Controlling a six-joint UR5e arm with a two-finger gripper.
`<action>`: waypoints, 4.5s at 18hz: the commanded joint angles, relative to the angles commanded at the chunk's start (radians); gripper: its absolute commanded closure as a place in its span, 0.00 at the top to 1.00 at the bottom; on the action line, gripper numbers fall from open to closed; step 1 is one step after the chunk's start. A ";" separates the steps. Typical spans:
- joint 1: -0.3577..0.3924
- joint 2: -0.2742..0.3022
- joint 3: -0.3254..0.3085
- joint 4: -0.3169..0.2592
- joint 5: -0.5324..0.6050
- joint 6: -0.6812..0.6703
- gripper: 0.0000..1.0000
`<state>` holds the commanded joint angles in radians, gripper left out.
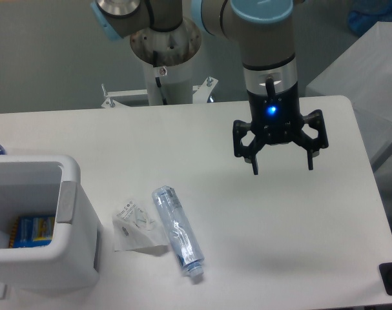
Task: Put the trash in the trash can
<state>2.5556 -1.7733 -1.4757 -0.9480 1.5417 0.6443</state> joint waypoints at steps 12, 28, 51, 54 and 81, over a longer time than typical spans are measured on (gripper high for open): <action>-0.020 -0.040 -0.018 0.011 0.032 -0.014 1.00; -0.106 -0.270 -0.005 0.034 -0.136 -0.371 1.00; -0.189 -0.500 0.095 0.078 -0.138 -0.554 1.00; -0.202 -0.497 0.063 0.078 -0.103 -0.554 1.00; -0.239 -0.494 -0.008 0.087 -0.067 -0.548 1.00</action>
<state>2.3163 -2.2672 -1.4834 -0.8606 1.4742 0.0966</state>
